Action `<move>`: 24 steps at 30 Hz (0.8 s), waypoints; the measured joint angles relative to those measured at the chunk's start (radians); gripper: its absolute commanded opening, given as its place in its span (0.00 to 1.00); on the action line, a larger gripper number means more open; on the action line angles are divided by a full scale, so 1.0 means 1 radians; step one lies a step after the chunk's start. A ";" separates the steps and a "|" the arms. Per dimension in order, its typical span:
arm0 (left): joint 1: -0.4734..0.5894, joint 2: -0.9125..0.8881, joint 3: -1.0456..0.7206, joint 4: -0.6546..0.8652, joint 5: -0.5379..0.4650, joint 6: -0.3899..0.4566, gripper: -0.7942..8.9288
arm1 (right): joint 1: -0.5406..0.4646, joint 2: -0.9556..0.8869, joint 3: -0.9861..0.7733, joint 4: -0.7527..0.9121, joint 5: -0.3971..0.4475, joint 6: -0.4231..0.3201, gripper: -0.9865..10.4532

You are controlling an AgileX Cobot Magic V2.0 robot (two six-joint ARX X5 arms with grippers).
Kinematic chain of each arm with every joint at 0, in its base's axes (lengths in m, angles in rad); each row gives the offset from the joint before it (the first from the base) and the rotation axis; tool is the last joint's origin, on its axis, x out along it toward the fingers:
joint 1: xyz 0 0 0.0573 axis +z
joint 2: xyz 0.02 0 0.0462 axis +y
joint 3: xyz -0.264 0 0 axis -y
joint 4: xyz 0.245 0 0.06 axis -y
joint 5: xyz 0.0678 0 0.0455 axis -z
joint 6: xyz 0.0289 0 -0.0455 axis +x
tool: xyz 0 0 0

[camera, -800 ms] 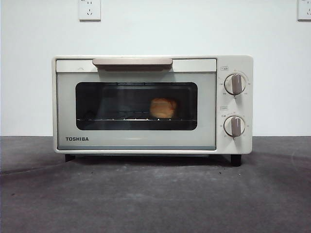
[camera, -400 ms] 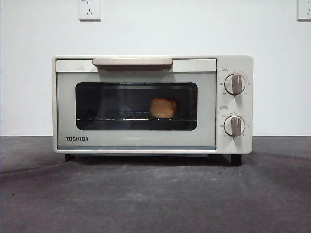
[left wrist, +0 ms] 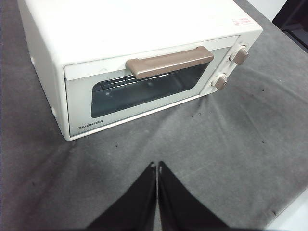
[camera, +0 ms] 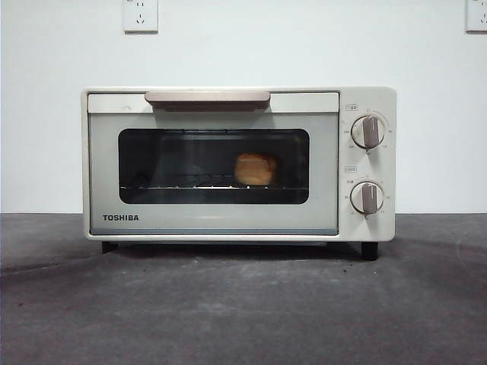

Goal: The left arm flap open the oven, the right arm pick bread and place it into oven, the left arm flap close the oven

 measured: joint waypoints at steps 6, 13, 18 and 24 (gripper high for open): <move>0.013 -0.034 -0.002 0.038 -0.002 0.058 0.09 | 0.000 0.000 0.000 0.000 0.000 0.000 0.09; 0.112 -0.204 -0.133 0.483 -0.055 0.172 0.09 | 0.000 0.000 0.000 0.000 0.000 0.000 0.09; 0.181 -0.316 -0.311 0.732 -0.172 0.218 0.09 | 0.000 0.000 0.000 0.000 0.000 0.000 0.09; 0.238 -0.438 -0.511 0.754 -0.260 0.235 0.09 | 0.000 0.000 0.000 0.000 0.000 0.000 0.09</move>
